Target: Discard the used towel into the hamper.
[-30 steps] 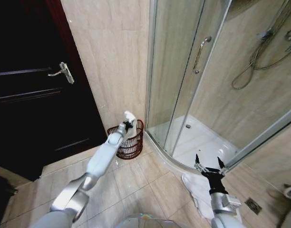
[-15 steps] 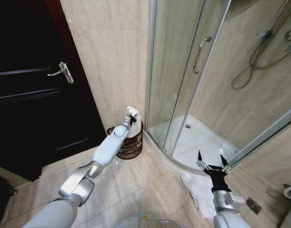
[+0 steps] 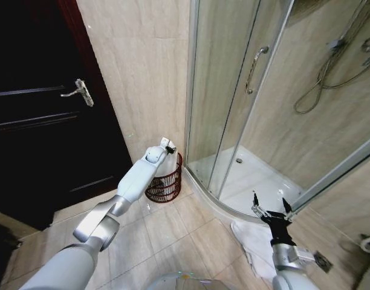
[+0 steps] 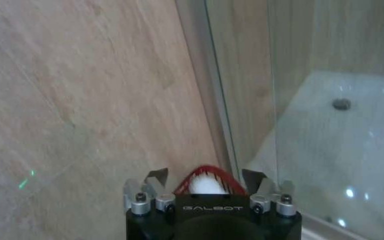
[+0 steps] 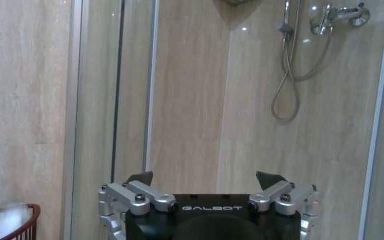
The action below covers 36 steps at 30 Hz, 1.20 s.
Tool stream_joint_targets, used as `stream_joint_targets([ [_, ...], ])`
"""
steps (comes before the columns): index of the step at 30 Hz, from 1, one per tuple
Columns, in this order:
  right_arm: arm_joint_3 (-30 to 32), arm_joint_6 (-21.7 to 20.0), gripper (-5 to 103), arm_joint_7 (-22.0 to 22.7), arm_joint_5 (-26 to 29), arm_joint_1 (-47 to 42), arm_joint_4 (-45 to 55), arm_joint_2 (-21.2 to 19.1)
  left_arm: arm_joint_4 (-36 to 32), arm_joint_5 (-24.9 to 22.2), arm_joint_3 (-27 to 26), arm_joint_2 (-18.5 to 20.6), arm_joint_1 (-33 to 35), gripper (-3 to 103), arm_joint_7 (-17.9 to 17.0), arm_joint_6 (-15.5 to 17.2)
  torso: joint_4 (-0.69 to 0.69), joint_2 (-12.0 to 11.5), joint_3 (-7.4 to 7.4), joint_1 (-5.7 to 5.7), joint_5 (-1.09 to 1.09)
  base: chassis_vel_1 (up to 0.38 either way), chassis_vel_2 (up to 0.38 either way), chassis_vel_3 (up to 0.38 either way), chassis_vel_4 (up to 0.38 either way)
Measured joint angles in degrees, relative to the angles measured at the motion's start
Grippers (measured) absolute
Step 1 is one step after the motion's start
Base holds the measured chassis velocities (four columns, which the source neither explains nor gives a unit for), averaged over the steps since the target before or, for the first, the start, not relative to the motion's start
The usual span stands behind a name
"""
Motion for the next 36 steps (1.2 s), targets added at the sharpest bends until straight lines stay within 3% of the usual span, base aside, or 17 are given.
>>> stream_joint_targets([
  [5, -0.04, 0.00, 100, 0.02, 0.02, 0.05, 0.07, -0.05, -1.44, 0.81, -0.23, 0.64, 0.10, 94, 1.87, 2.10, 0.00, 0.00, 0.00, 0.00, 0.00, 0.000, 0.000, 0.000, 0.000],
  [10, -0.17, -0.10, 100, 0.02, 0.04, 0.16, 0.18, -0.05, -2.82, 0.65, -0.65, 1.26, 0.96, 100, 2.42, 1.49, 0.00, 0.00, 0.00, 0.00, 0.00, 0.000, 0.000, 0.000, 0.000],
  [15, -0.20, -0.98, 100, 0.02, 0.64, 0.58, 0.78, -0.74, -10.08, -1.28, -3.08, 3.45, 6.54, 100, 2.15, 0.99, -0.01, 0.00, 0.00, 0.00, -0.01, 0.000, 0.000, 0.000, 0.000],
  [17, -0.14, -1.81, 100, 0.01, 1.44, 1.02, 1.05, -1.54, -16.85, -4.68, -6.76, 5.39, 13.12, 100, 2.17, -5.40, -0.01, 0.00, 0.00, 0.00, -0.01, 0.000, 0.000, 0.000, 0.000],
  [18, -0.14, -1.81, 100, 0.01, 1.44, 1.02, 1.05, -1.54, -16.85, -4.68, -6.76, 5.39, 13.12, 100, 2.17, -5.40, -0.01, 0.00, 0.00, 0.00, -0.01, 0.000, 0.000, 0.000, 0.000],
  [21, -0.16, -3.07, 100, -0.10, 2.22, 1.70, 1.13, -2.72, -25.36, -6.80, -10.96, 7.55, 22.86, 100, -0.17, -16.28, 0.02, 0.00, 0.00, 0.00, -0.01, 0.000, 0.000, 0.000, 0.000],
  [22, -0.16, -3.07, 100, -0.10, 2.22, 1.70, 1.13, -2.72, -25.36, -6.80, -10.96, 7.55, 22.86, 100, -0.17, -16.28, 0.02, 0.00, 0.00, 0.00, -0.01, 0.000, 0.000, 0.000, 0.000],
  [24, -0.40, -4.17, 100, -0.46, 2.52, 2.28, 1.20, -3.54, -32.93, -9.15, -13.86, 9.10, 31.53, 100, -4.73, -25.68, 0.01, 0.00, 0.00, 0.00, -0.02, 0.000, 0.000, 0.000, 0.000],
  [25, -0.40, -4.17, 100, -0.46, 2.52, 2.28, 1.20, -3.54, -32.93, -9.15, -13.86, 9.10, 31.53, 100, -4.73, -25.68, 0.01, 0.00, 0.00, 0.00, -0.02, 0.000, 0.000, 0.000, 0.000],
  [27, -0.66, -5.73, 100, -1.43, 2.86, 2.88, 1.45, -4.40, -40.18, -9.39, -18.57, 9.38, 38.97, 100, -7.99, -31.18, 0.01, 0.00, -0.01, -0.01, -0.02, 0.000, 0.000, 0.000, 0.000],
  [28, -0.66, -5.73, 100, -1.43, 2.86, 2.88, 1.45, -4.40, -40.18, -9.39, -18.57, 9.38, 38.97, 100, -7.99, -31.18, 0.01, 0.00, -0.01, -0.01, -0.02, 0.000, 0.000, 0.000, 0.000],
  [31, -0.26, -7.33, 100, -2.54, 3.21, 4.17, 1.47, -4.44, -51.08, -8.61, -27.75, 8.32, 50.83, 100, -10.84, -33.44, -0.01, 0.00, -0.01, -0.01, -0.02, 0.000, 0.000, 0.000, 0.000],
  [32, -0.26, -7.33, 100, -2.54, 3.21, 4.17, 1.47, -4.44, -51.08, -8.61, -27.75, 8.32, 50.83, 100, -10.84, -33.44, -0.01, 0.00, -0.01, -0.01, -0.02, 0.000, 0.000, 0.000, 0.000],
  [35, 1.04, -7.50, 100, -4.53, 4.38, 4.99, 0.92, -3.88, -59.61, -7.55, -39.76, 7.18, 62.86, 100, -10.83, -35.78, 0.02, 0.01, -0.01, -0.01, 0.00, 0.000, 0.000, 0.000, 0.000],
  [36, 1.04, -7.50, 100, -4.53, 4.38, 4.99, 0.92, -3.88, -59.61, -7.55, -39.76, 7.18, 62.86, 100, -10.83, -35.78, 0.02, 0.01, -0.01, -0.01, 0.00, 0.000, 0.000, 0.000, 0.000],
])
